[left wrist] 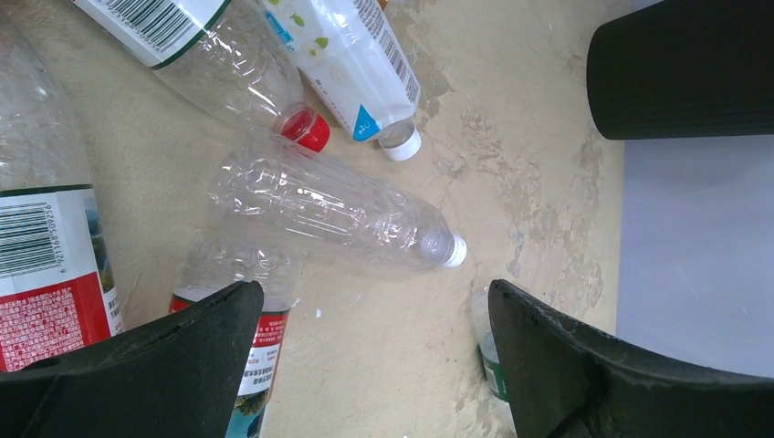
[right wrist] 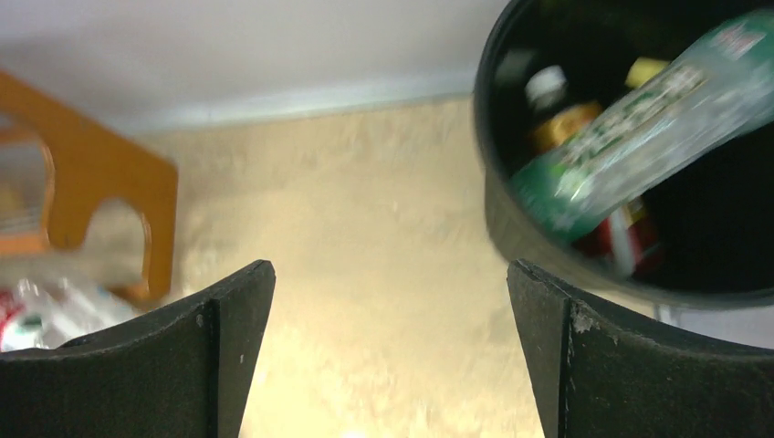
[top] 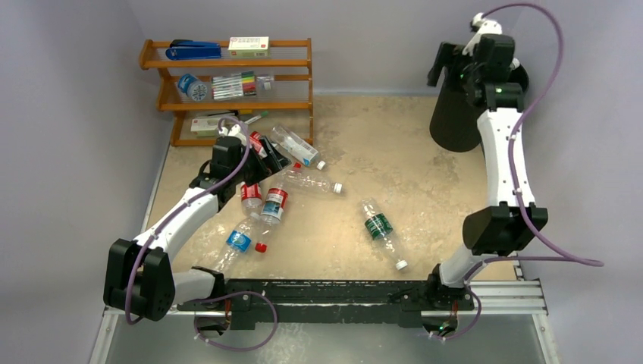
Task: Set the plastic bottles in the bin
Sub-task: Pick up the plastic bottle at the center of the board.
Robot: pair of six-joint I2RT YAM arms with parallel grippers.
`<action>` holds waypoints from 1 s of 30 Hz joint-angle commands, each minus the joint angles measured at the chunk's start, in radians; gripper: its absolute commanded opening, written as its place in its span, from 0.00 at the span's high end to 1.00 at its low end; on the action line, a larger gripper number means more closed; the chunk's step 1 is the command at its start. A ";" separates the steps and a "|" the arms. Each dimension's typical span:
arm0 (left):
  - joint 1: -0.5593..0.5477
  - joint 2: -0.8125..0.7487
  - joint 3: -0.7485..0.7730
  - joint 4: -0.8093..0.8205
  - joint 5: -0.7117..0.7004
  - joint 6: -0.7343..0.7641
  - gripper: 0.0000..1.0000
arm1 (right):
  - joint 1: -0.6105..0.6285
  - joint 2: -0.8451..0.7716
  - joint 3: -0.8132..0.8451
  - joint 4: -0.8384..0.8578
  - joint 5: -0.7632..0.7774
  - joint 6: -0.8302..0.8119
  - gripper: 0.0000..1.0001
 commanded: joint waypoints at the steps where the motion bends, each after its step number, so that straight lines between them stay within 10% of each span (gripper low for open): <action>1: -0.004 -0.037 0.007 0.051 0.021 0.008 0.05 | 0.043 -0.066 -0.104 -0.104 -0.002 -0.055 0.00; 30: -0.004 -0.062 -0.046 0.204 0.143 -0.072 0.05 | 0.430 -0.437 -0.977 -0.010 -0.041 0.361 0.01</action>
